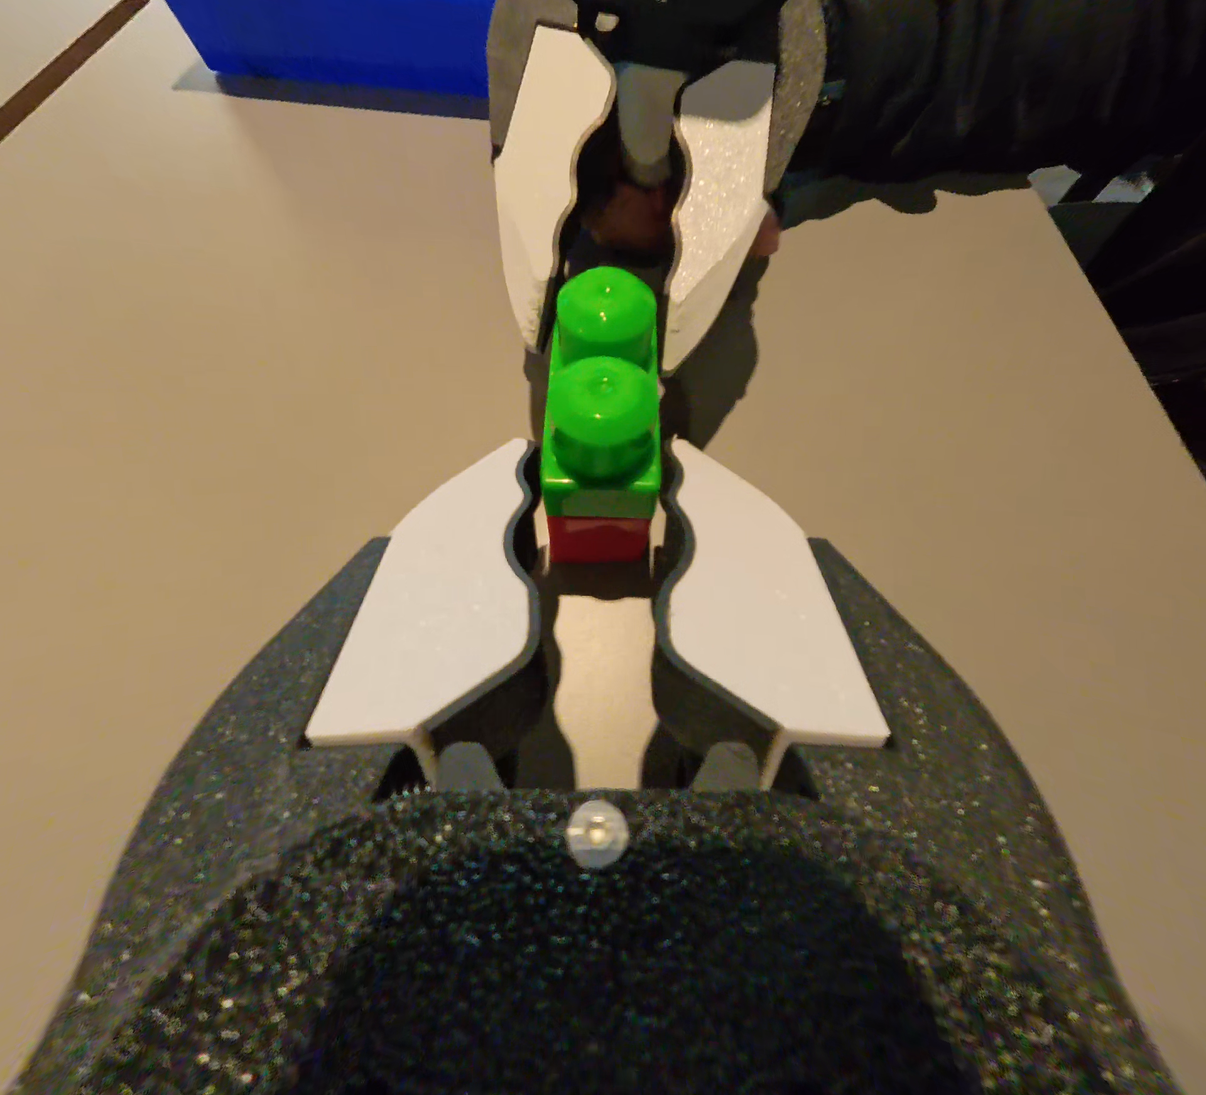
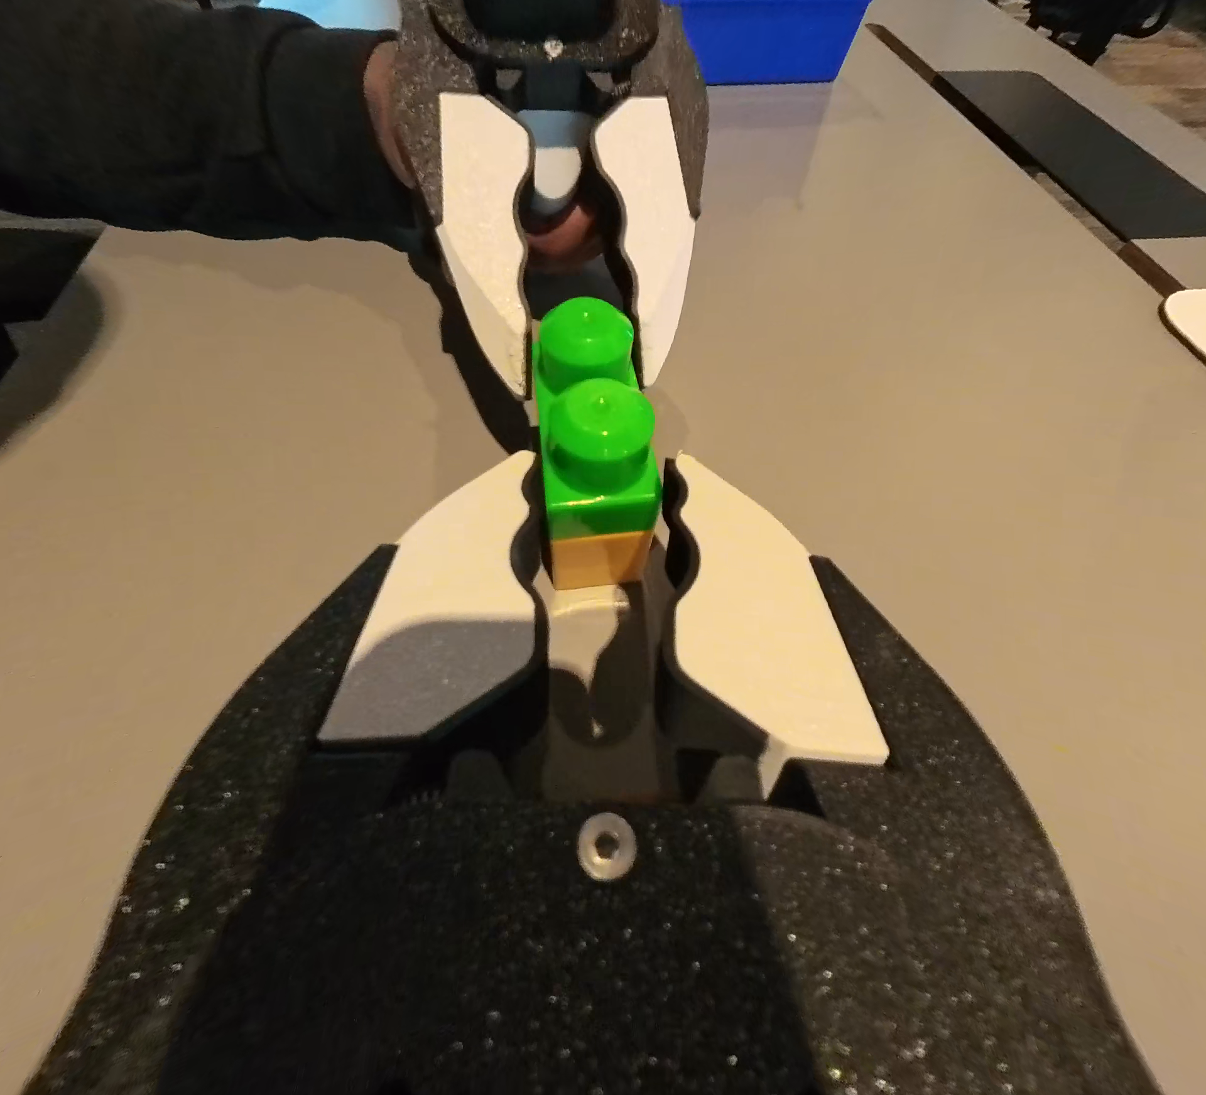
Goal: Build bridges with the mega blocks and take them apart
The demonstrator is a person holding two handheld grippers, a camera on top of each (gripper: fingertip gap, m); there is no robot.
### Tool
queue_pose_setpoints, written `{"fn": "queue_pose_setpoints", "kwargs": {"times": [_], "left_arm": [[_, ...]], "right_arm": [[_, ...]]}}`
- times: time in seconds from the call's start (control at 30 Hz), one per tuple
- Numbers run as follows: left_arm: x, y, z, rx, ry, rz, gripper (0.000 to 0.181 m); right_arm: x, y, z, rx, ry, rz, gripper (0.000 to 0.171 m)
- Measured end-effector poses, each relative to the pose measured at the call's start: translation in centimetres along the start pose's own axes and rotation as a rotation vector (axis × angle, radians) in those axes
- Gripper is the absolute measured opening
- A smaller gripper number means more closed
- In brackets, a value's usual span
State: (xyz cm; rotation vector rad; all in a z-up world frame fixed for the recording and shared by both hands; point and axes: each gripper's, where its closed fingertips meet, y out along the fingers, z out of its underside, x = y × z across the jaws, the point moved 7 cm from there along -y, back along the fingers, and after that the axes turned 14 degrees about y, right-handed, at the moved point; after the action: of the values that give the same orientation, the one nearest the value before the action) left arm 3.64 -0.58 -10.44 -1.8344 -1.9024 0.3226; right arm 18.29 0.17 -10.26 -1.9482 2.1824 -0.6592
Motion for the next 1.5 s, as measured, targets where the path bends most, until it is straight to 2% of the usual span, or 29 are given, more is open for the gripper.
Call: {"fn": "queue_pose_setpoints", "kwargs": {"times": [0.73,0.77,0.83,0.93,1.1,1.23,1.33,1.5], "left_arm": [[0.1,0.1,0.1,-0.018,-0.044,0.012,0.034],[0.1,0.1,0.1,-0.020,-0.044,0.012,0.034],[0.2,0.0,0.1,-0.023,-0.051,0.017,0.034],[0.3,0.1,0.1,-0.023,-0.049,0.021,0.034],[0.1,0.2,0.1,-0.017,-0.027,0.017,0.035],[0.1,0.2,0.1,-0.015,-0.023,0.023,0.035],[0.0,0.5,0.3,0.022,-0.022,0.030,0.035],[-0.7,1.7,1.2,0.177,0.042,0.065,0.042]], "right_arm": [[-0.3,0.0,0.0,0.021,0.073,-0.039,0.036],[-0.4,0.0,0.1,0.029,0.082,-0.042,0.037],[-0.5,0.1,0.2,0.043,0.087,-0.031,0.051],[-0.3,0.5,0.4,0.074,0.061,-0.008,0.053],[0.2,1.7,1.2,0.192,-0.057,0.103,0.045],[0.1,1.9,1.3,0.211,-0.069,0.134,0.040],[0.1,1.8,1.3,0.214,-0.059,0.126,0.039],[0.3,1.7,1.4,0.218,-0.067,0.114,0.038]]}}
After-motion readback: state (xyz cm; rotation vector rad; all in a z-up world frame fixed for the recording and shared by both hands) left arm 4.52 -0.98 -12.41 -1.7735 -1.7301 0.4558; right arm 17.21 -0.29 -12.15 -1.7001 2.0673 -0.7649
